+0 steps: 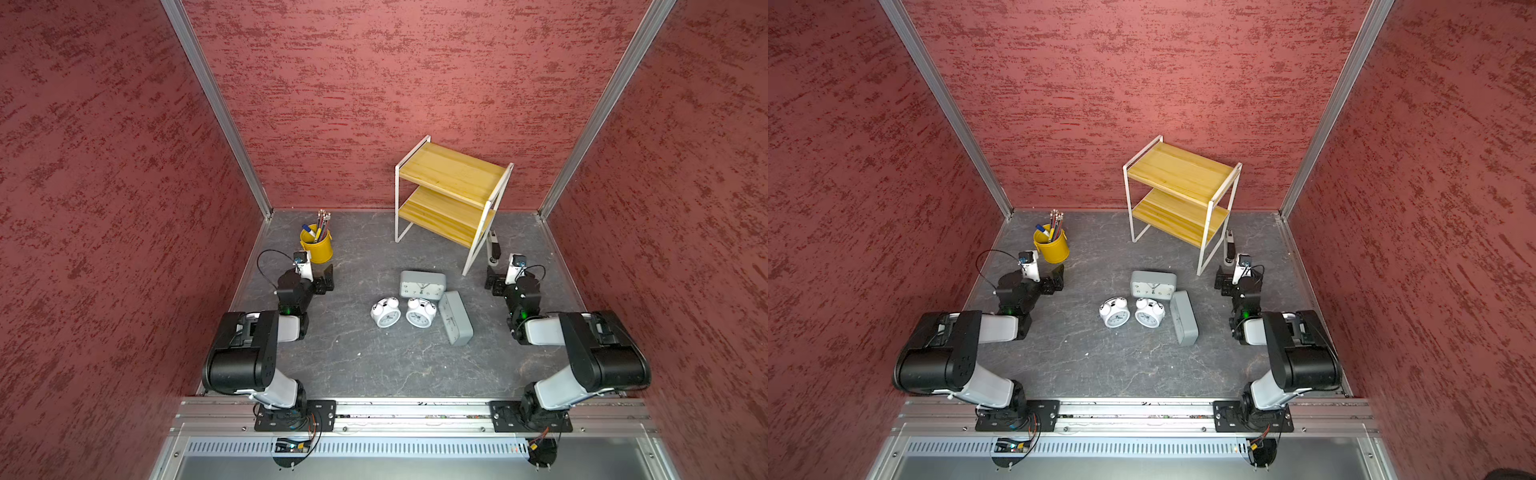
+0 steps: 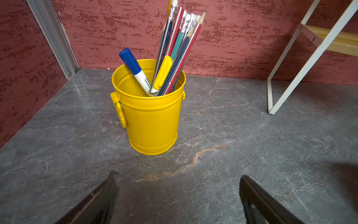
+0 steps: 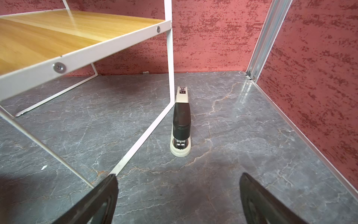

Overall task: Place the alarm clocks on the shelf by style
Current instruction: Adjust the shelf at the center of the board.

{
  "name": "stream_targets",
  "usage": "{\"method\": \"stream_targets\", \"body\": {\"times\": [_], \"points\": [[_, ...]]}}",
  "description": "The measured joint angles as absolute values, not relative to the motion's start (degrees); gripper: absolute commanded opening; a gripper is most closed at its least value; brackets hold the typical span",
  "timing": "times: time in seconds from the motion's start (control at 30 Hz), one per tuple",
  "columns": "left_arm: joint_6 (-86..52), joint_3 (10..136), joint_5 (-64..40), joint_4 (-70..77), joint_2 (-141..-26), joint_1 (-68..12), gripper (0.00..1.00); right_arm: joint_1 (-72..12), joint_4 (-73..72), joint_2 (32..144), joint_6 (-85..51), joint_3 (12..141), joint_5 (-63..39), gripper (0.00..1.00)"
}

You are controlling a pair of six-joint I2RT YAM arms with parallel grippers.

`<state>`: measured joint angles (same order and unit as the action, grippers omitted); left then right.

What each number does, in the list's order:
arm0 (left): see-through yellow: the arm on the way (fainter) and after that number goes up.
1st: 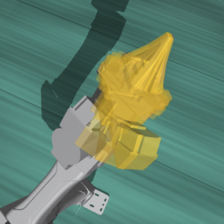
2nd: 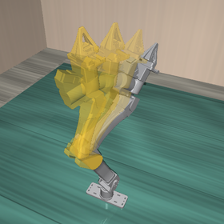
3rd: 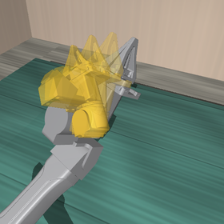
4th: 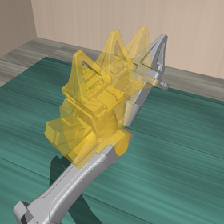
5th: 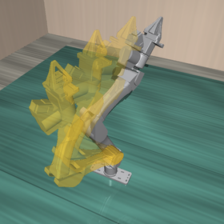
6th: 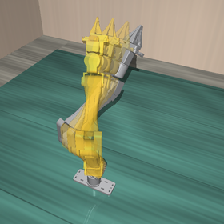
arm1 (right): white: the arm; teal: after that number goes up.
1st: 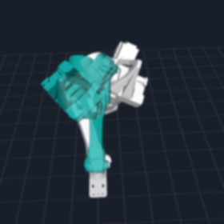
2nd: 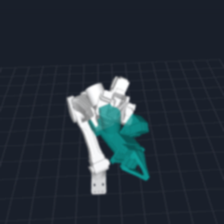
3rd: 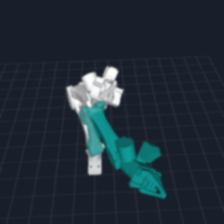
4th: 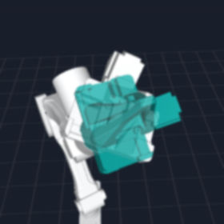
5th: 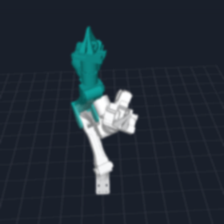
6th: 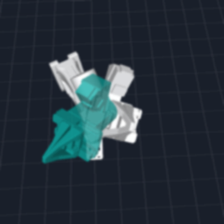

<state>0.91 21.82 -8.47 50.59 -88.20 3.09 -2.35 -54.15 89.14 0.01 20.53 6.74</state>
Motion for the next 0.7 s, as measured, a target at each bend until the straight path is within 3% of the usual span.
{"method": "stream_targets", "body": {"times": [0.7], "points": [[0.9, 21.8, -5.8, 50.6, -88.2, 2.8, 1.00, -2.3, -54.2, 89.1, 0.0, 20.5, 6.7, 0.99]]}}
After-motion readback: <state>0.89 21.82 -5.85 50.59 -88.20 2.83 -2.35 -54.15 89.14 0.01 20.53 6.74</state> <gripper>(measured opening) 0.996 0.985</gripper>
